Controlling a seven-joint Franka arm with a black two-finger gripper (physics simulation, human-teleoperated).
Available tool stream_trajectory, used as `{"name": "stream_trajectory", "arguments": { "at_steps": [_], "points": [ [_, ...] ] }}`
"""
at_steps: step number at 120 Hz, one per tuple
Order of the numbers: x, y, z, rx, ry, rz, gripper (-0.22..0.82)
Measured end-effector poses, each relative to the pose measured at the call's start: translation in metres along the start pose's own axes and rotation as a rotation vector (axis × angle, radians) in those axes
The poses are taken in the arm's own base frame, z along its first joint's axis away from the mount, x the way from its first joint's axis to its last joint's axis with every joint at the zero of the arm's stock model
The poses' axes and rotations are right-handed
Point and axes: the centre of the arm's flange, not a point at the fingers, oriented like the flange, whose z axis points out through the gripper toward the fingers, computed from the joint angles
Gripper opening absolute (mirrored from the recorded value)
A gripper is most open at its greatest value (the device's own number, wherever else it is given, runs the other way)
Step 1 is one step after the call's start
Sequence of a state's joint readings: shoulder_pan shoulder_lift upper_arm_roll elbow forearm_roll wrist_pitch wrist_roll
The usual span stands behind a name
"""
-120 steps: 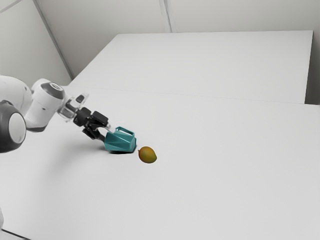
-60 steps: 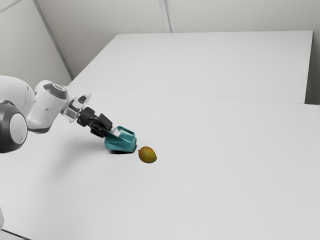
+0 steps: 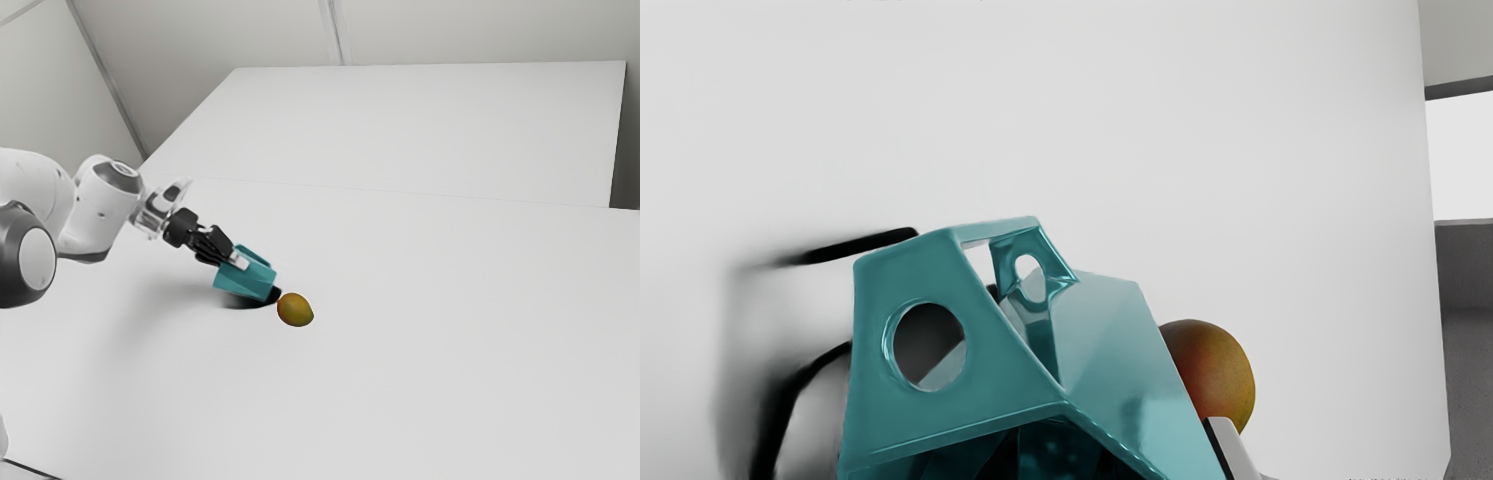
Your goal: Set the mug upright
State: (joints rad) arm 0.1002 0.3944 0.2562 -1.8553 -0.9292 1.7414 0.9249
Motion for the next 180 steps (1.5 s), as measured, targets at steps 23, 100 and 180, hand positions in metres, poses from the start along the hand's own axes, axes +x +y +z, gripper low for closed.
{"name": "stream_trajectory", "arguments": {
  "at_steps": [23, 100, 180],
  "points": [
    [0.010, 0.022, 0.002, 0.045, -0.019, 0.055, -0.14],
    [0.024, 0.106, 0.020, 0.531, -0.318, 0.328, -0.16],
    [0.007, 0.133, 0.063, 0.824, -0.422, 0.392, -0.18]
  ]
}}
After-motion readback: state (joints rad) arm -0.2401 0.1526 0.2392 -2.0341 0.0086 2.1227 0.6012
